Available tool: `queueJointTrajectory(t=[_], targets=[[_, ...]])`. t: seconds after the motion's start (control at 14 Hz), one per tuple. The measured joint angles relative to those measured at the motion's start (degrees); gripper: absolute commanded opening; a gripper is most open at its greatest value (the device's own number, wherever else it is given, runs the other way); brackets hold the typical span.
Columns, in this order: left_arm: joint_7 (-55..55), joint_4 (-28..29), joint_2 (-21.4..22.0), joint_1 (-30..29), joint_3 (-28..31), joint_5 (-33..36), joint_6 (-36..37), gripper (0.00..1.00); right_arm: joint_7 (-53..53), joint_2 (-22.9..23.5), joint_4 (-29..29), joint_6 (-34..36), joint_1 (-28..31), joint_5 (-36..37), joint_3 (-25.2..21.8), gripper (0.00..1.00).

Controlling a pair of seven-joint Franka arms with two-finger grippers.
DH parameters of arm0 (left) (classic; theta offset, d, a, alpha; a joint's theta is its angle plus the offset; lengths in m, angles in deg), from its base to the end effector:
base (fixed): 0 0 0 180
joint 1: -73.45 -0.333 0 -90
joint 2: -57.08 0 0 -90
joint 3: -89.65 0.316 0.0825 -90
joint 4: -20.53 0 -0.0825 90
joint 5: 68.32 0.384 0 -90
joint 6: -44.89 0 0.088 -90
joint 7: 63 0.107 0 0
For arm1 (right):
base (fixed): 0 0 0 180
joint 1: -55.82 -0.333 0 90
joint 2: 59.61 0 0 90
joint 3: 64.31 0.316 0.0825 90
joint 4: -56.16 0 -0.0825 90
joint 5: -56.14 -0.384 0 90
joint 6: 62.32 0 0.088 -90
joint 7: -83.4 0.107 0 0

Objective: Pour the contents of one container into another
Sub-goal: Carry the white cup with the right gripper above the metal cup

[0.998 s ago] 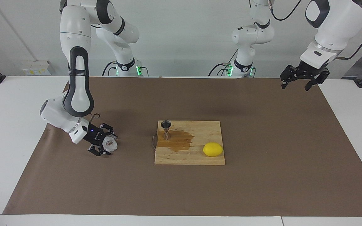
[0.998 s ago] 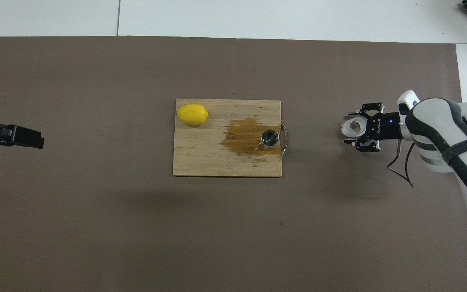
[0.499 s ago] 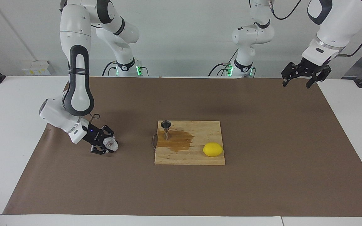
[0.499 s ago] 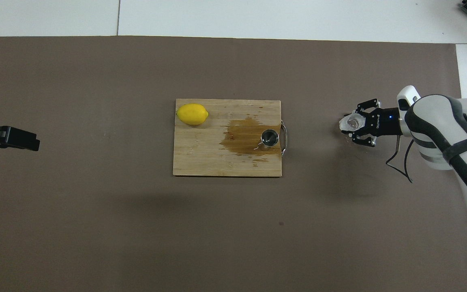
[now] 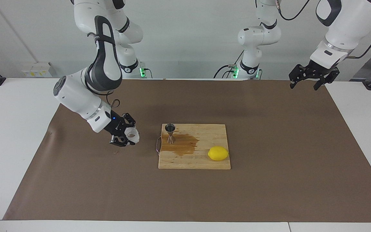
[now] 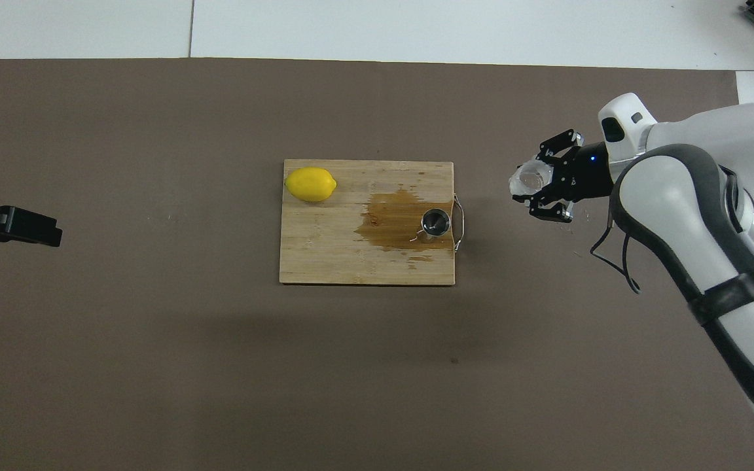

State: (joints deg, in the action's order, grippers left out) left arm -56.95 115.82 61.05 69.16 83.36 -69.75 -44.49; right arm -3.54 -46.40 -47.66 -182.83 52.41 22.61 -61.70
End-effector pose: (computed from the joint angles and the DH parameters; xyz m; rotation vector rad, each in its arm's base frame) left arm 0.5302 -0.0232 0.6175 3.1149 -0.2183 -0.0525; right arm 0.6240 0.0904 0.4268 -2.1482 -1.6889 -0.5350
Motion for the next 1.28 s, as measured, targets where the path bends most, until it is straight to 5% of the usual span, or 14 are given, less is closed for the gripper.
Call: queueJointTrajectory(t=[0.64,1.28], targets=[[0.0,0.0,0.0,0.0,0.0,0.0,0.0,1.0,4.5,-0.9,0.6,-2.0,-11.0,22.4,0.1,0.29],[0.0,0.0,0.0,0.0,0.0,0.0,0.1,1.0,7.8,-0.3,-0.1,-7.5,-16.3,34.9,0.1,0.31]])
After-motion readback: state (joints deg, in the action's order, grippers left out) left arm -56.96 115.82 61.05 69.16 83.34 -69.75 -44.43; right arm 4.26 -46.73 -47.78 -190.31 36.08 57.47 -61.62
